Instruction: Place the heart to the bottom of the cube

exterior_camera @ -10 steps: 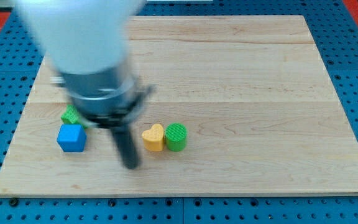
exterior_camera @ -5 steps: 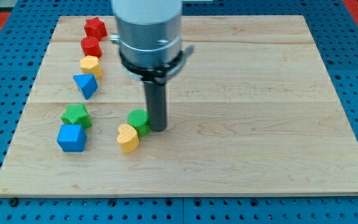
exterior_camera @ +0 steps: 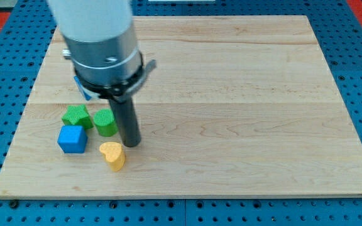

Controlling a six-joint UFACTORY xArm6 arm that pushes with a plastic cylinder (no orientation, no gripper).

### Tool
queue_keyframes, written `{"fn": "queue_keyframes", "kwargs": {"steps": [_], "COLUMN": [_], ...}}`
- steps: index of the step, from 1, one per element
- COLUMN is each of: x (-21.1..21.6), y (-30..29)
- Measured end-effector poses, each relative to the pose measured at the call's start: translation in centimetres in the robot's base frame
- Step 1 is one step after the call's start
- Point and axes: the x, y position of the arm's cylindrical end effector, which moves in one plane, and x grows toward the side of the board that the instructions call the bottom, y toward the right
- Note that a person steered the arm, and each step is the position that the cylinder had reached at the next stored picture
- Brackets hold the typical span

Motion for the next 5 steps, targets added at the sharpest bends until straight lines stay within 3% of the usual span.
{"fn": "queue_keyframes", "kwargs": {"steps": [1, 2, 4, 5], "x": [2.6, 2.9, 1.5, 3.3], "y": [0.5, -3.3, -3.0, -4.1]}}
